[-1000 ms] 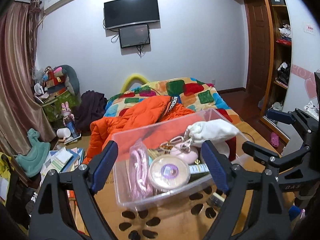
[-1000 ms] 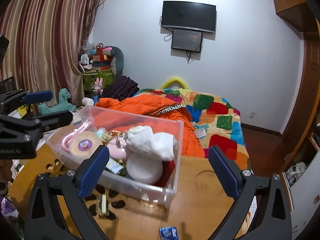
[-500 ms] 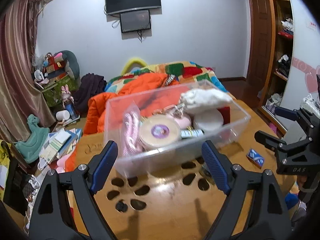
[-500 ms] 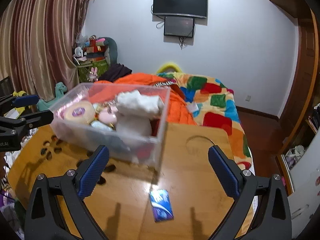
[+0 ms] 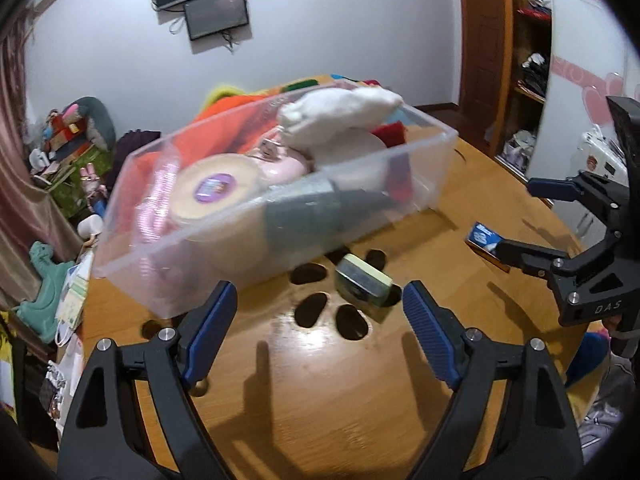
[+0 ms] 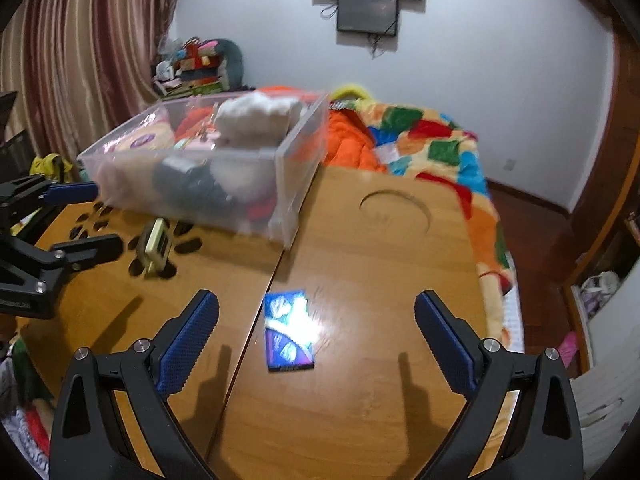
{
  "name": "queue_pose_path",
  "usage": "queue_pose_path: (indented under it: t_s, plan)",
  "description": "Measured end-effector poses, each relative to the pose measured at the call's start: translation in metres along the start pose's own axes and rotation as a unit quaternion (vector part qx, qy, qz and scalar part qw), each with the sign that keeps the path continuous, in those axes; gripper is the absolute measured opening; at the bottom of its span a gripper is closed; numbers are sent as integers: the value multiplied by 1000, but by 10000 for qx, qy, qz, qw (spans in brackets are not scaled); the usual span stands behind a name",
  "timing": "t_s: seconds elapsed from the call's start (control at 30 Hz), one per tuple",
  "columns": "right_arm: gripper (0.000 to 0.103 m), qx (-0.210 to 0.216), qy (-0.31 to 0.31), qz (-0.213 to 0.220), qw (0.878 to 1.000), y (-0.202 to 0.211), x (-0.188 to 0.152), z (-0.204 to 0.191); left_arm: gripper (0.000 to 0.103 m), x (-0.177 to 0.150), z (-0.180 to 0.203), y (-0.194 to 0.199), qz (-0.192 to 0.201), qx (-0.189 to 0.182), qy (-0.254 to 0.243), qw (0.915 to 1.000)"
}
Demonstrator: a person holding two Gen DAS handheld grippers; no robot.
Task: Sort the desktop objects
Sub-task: 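Move the left tool to the green-and-cream block while the right approaches the blue Max box, then grasp the green-and-cream block with the left tool while the right grasps the blue Max box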
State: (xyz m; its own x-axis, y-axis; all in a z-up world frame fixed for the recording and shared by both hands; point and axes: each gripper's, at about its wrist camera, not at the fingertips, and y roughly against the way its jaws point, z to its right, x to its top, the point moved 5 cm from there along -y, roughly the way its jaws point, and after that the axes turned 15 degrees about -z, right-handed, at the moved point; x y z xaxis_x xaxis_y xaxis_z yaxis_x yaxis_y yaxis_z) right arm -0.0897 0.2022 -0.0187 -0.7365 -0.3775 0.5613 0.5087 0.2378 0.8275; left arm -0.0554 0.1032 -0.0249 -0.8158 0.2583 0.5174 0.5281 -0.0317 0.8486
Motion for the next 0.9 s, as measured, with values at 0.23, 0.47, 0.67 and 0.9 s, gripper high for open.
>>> queue_pose_path:
  t_s: [0.23,0.47,0.67,0.9]
  plan:
    - [64,325,-33,-387,9987,-21,-6,2,72,4,12,-14,-158,-254,-231,9993]
    - [49,226,177,-418,9987,-23,-8,0,66,13,18,-27,-248,-238,-430,9985]
    - [43,150,318,-359,9987,-22,-8,-1,51,20,22,-33,-288,-323,-413,9982]
    - [25,143,365,-394,9985,-20,-8,-2,36,22,11,-32,-323,-567,-148,9978]
